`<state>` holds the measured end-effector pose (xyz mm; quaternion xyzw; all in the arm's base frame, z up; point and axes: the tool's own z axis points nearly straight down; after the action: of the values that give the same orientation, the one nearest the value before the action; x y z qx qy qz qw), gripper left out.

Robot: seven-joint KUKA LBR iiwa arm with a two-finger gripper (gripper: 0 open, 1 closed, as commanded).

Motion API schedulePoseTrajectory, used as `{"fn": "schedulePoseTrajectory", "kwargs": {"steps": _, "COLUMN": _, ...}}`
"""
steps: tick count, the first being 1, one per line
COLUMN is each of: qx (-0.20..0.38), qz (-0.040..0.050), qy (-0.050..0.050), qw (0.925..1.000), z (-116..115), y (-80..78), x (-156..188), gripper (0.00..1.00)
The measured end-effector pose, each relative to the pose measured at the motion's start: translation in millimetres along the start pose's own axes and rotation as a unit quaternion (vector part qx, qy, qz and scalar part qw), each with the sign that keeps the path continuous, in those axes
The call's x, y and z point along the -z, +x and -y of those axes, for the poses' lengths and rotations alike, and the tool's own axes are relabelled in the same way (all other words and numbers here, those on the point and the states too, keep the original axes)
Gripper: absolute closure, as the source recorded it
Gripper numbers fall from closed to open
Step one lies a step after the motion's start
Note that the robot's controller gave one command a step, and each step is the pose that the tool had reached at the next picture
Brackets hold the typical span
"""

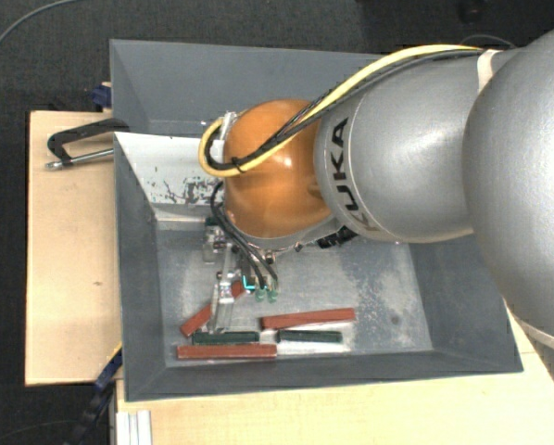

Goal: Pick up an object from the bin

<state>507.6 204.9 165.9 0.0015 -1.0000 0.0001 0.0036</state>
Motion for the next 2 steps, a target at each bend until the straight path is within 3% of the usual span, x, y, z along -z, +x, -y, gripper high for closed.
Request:
{"fn": "schedulePoseTrajectory", "kwargs": {"steps": 1, "qx": 0.032, "qz": -0.0005, "qy": 0.001, "qw": 0.9995, "z": 15.3, "y": 4.6, "x": -99.6, "gripper": 0.00}}
{"fn": "schedulePoseTrajectory", "kwargs": {"steps": 2, "qx": 0.032, "qz": 0.0049, "qy": -0.001, "qw": 0.9995, "z": 14.5, "y": 1.7, "x": -93.0, "gripper": 1.00}}
